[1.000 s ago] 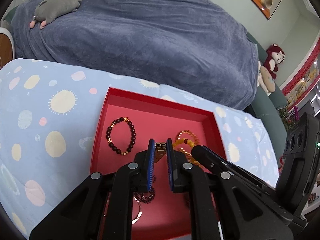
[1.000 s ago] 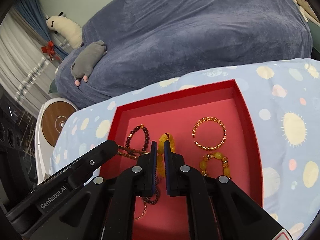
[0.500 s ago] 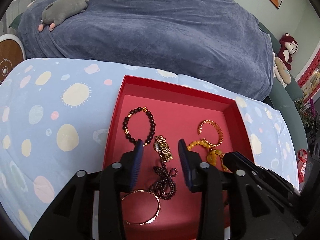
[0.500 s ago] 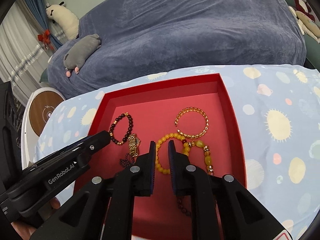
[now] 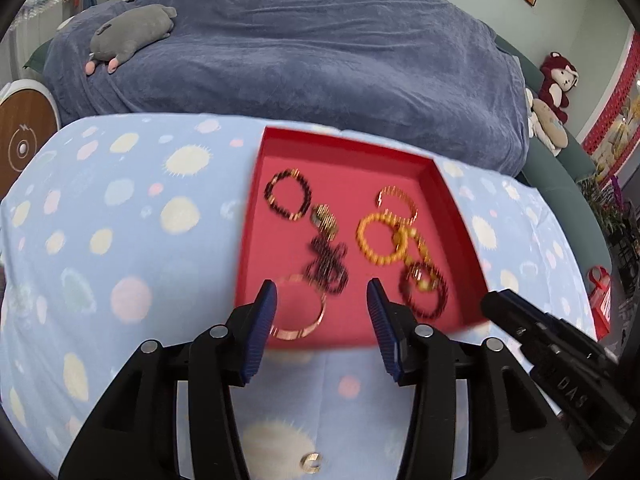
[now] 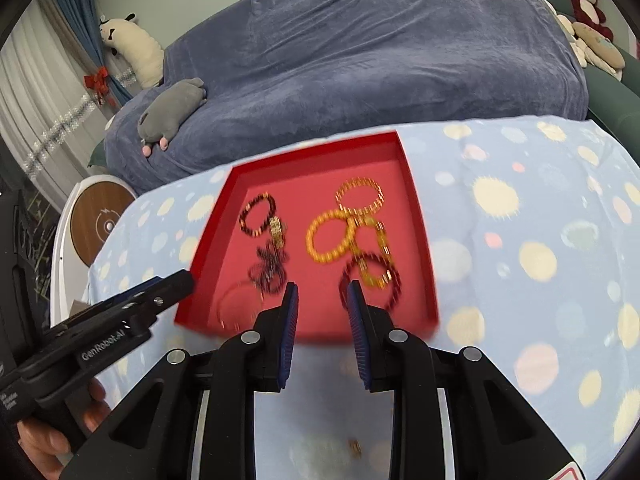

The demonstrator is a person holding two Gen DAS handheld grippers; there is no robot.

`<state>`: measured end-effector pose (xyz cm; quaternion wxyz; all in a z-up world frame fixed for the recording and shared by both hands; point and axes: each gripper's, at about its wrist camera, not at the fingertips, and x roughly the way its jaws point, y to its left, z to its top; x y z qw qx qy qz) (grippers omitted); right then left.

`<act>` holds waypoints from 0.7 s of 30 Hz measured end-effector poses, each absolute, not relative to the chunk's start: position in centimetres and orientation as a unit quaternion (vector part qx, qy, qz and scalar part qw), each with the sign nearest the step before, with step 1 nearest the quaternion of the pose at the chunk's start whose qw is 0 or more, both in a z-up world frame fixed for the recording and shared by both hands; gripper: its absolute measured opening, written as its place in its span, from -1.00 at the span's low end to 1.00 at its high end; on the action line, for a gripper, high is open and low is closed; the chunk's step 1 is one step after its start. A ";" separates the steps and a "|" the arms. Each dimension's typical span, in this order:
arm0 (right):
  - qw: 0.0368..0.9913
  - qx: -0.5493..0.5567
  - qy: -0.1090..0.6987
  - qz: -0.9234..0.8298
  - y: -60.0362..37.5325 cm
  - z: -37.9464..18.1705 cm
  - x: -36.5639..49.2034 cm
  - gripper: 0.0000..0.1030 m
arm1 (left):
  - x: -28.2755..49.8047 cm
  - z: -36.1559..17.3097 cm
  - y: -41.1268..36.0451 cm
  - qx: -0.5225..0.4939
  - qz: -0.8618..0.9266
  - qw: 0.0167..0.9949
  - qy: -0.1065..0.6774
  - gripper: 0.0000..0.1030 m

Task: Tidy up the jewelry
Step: 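Open both tools and lift them out of the tray, then grasp the small gold ring with the right tool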

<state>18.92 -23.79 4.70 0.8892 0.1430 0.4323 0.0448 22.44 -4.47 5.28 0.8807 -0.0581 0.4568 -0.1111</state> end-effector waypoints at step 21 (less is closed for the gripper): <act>0.855 0.126 0.503 0.016 -22.3 -2.7 10.8 -0.50 | 11.8 -0.9 -1.1 -0.072 -0.075 0.847 0.521 -0.13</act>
